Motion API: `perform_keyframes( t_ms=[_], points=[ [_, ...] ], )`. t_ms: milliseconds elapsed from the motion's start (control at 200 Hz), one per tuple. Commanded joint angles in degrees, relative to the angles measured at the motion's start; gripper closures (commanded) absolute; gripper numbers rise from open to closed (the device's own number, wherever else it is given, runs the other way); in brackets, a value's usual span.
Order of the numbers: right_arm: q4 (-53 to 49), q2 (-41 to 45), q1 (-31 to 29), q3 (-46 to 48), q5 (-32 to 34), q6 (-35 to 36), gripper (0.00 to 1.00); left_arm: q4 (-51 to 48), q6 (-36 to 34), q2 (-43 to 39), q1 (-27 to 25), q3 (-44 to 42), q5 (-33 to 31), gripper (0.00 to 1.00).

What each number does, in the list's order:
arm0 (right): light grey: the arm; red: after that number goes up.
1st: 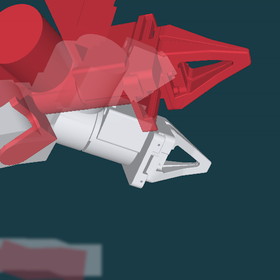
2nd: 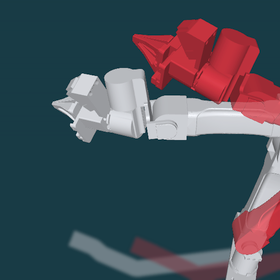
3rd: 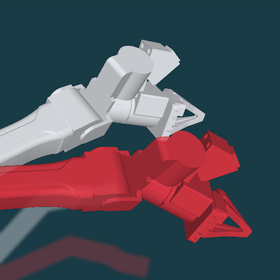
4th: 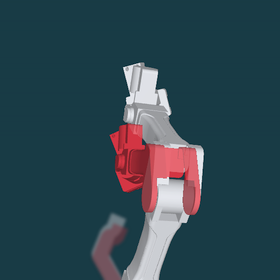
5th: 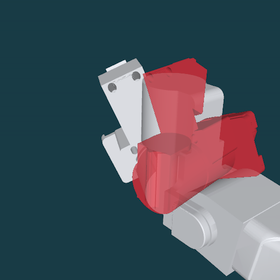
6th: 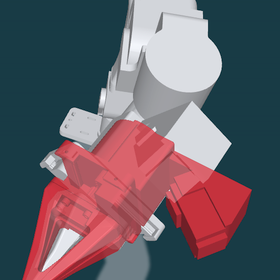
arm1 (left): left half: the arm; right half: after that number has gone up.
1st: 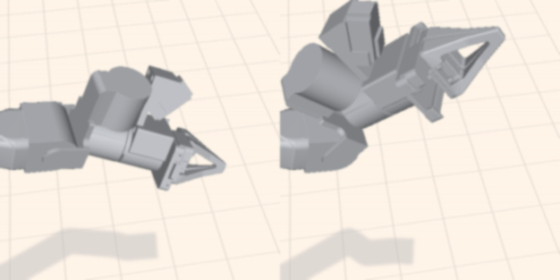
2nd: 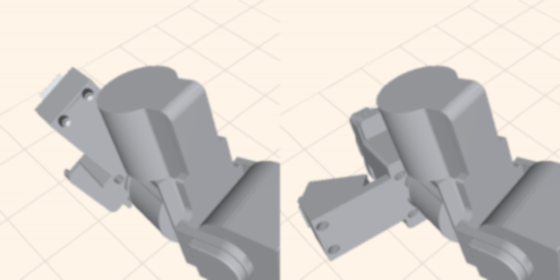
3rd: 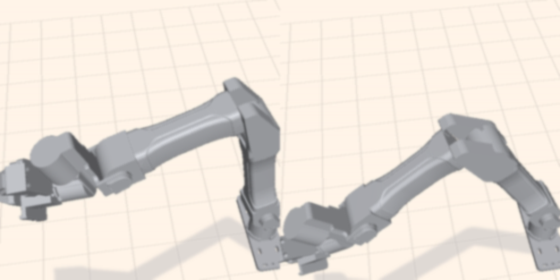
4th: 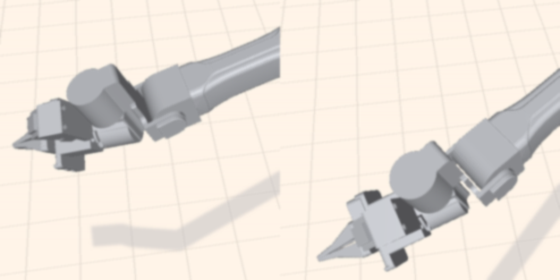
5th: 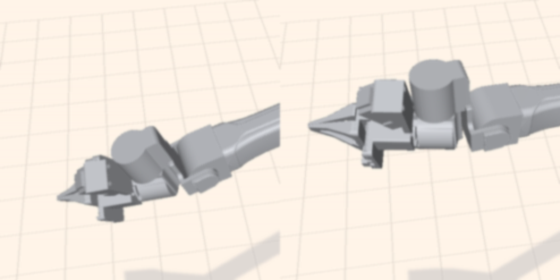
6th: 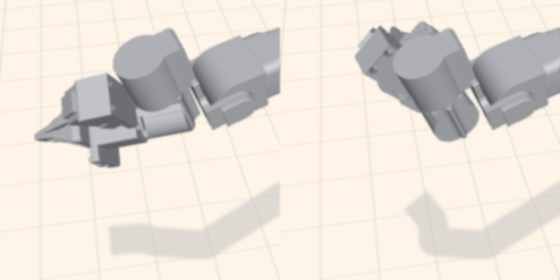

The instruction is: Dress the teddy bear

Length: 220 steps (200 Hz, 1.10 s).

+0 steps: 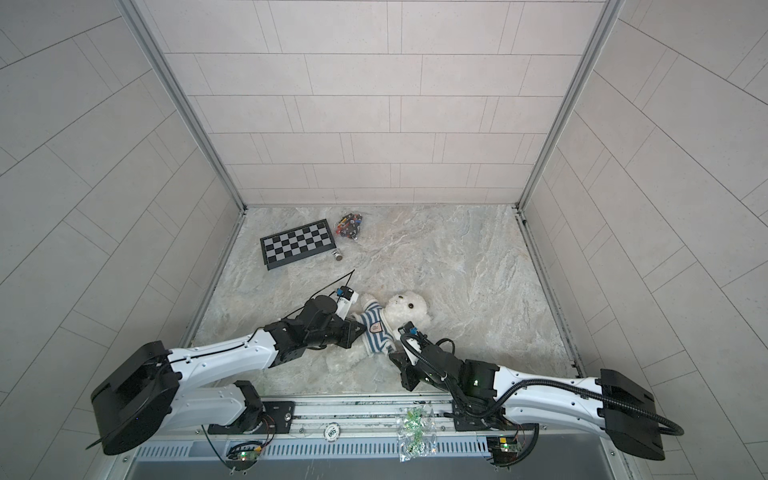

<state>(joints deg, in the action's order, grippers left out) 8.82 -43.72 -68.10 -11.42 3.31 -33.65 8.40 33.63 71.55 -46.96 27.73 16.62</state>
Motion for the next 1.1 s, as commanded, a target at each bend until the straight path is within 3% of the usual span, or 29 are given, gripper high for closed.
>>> perform_keyframes(
  t_ms=[0,405,856,1096],
  points=[
    [-1.43,1.60,-0.37,-0.50,5.13,-1.00,0.97,-1.02,-0.12,-0.20,0.60,-1.41,-0.28,0.99],
    [6.25,-8.70,-0.27,-3.03,5.10,0.82,1.00,0.08,0.30,0.51,0.62,-1.19,0.16,1.00],
    [6.54,-12.39,3.39,-5.26,6.29,3.43,1.00,0.43,0.34,0.42,0.57,-1.62,0.74,1.00],
    [10.14,-15.89,4.68,-7.01,1.86,6.38,0.75,0.82,0.48,0.34,0.57,-1.69,1.46,1.00]
  ],
)
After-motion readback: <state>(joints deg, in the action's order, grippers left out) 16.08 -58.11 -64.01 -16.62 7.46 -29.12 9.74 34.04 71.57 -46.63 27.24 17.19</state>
